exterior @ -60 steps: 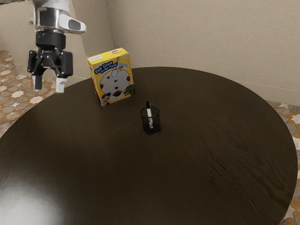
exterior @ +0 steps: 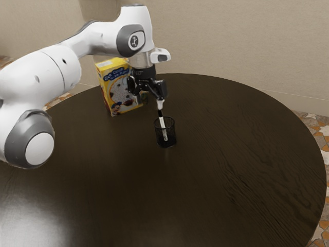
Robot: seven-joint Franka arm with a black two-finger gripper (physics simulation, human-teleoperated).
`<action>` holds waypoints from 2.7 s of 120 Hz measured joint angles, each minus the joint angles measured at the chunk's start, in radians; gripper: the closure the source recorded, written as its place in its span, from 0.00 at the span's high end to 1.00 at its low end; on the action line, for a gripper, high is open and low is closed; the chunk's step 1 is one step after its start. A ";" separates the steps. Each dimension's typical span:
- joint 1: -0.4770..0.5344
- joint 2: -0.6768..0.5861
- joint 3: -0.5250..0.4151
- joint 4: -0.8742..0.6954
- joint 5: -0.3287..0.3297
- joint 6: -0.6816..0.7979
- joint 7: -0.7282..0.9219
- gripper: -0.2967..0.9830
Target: Take the marker out of the pen holder and place it to the left of the pen holder.
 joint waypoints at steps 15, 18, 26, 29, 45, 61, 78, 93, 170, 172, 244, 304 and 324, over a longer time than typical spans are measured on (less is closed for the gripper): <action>-0.002 0.110 -0.005 0.075 -0.003 0.035 0.001 0.76; -0.002 0.121 -0.006 0.077 -0.003 0.041 0.001 0.76; 0.000 0.139 -0.006 0.080 -0.006 0.061 0.001 0.75; 0.001 0.142 -0.006 0.080 -0.009 0.067 0.001 0.73; 0.006 0.151 -0.006 0.082 -0.020 0.089 0.000 0.65; 0.013 0.180 -0.007 0.094 -0.042 0.139 0.000 0.61; 0.045 0.197 -0.004 0.101 -0.065 0.192 0.001 0.58; 0.052 0.240 -0.002 0.167 -0.087 0.232 0.001 0.55; 0.125 0.347 0.005 0.227 -0.170 0.408 0.009 0.47; 0.126 0.347 0.005 0.227 -0.171 0.410 0.009 0.46; 0.105 0.344 0.003 0.228 -0.178 0.356 0.008 0.21; 0.099 0.109 0.006 0.181 -0.098 0.208 -0.007 0.16; 0.123 0.245 0.087 0.255 -0.070 0.066 -0.008 0.16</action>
